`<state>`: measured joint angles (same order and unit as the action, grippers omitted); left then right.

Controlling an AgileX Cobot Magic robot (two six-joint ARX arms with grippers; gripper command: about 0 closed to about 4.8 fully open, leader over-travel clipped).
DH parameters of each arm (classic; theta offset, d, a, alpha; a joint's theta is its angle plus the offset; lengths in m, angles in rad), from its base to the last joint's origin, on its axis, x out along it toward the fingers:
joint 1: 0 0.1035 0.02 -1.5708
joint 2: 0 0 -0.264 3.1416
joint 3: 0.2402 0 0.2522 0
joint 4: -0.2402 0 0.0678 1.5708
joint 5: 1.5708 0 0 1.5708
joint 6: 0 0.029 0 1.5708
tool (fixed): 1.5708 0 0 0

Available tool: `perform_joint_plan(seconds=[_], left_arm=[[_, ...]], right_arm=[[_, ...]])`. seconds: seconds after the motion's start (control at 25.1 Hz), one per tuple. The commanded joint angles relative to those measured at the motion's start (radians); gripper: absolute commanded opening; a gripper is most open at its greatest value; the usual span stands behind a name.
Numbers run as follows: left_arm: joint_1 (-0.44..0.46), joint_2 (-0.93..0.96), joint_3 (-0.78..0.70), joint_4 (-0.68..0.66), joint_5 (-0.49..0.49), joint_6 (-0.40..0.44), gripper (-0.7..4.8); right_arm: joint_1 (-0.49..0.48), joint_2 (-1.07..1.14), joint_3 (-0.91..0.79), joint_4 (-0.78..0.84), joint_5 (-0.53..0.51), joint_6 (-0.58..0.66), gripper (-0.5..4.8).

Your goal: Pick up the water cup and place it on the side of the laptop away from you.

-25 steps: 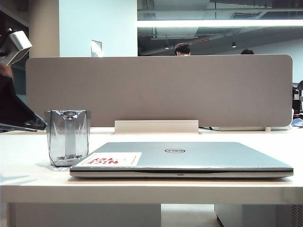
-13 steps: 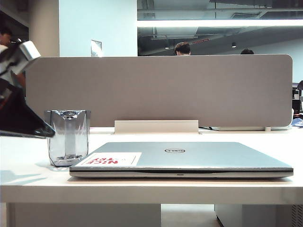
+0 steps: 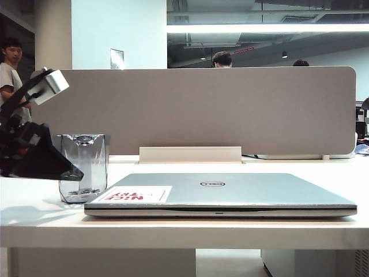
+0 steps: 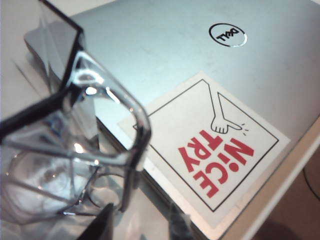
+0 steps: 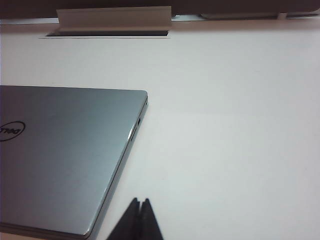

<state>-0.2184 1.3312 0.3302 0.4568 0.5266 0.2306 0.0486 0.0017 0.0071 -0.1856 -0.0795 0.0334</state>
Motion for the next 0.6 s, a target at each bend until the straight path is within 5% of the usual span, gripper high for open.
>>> perform_joint_plan(seconds=[0.04,0.6], left_arm=[[0.0,0.004,0.003,0.053,-0.011,-0.002,1.34],[0.0,0.09,0.004,0.242,0.042,-0.048,1.18]], right_arm=[[0.0,0.0,-0.003,0.005,-0.002,0.0,-0.08],[0.0,0.0,-0.003,0.005,-0.002,0.0,-0.08]])
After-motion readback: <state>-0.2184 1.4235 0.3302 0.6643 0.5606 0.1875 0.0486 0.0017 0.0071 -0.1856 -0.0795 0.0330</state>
